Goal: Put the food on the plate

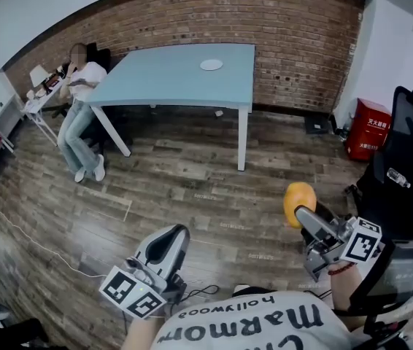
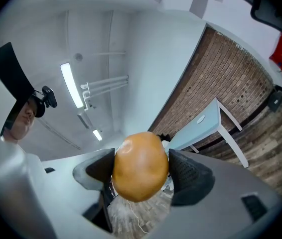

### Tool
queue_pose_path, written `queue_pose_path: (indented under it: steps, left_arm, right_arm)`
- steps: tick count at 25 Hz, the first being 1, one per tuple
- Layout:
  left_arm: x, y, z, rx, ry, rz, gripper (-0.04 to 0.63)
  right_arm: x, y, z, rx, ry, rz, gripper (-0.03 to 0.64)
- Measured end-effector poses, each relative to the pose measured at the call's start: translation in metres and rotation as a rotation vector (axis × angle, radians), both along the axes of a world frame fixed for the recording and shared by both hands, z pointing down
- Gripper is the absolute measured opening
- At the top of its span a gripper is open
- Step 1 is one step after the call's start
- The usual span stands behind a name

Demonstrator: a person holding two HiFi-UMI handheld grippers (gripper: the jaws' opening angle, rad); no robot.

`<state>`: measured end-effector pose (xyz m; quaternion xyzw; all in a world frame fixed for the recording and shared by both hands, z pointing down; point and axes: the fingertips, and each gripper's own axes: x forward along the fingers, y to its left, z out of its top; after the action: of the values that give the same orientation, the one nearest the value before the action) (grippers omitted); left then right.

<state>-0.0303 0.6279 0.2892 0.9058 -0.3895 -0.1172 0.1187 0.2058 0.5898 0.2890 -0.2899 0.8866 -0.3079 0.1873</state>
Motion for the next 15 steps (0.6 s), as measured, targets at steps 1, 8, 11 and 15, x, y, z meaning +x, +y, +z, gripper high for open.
queue_pose_path:
  steps: [1, 8, 11, 15]
  left_arm:
    - [0.0, -0.006, 0.002, -0.005, 0.0, -0.003, 0.026]
    - [0.001, -0.045, 0.003, -0.038, 0.011, -0.043, 0.026]
    - [0.002, -0.063, -0.002, -0.04, -0.006, -0.038, 0.026]
    - [-0.002, -0.087, 0.0, -0.031, -0.026, -0.024, 0.026]
  right_arm:
    - [0.0, -0.007, 0.001, 0.002, 0.003, -0.002, 0.324]
    - [0.0, -0.046, 0.002, -0.018, -0.029, -0.017, 0.324]
    - [-0.005, -0.066, 0.002, -0.025, -0.04, -0.025, 0.324]
    - [-0.016, -0.086, 0.007, -0.023, -0.029, -0.027, 0.324]
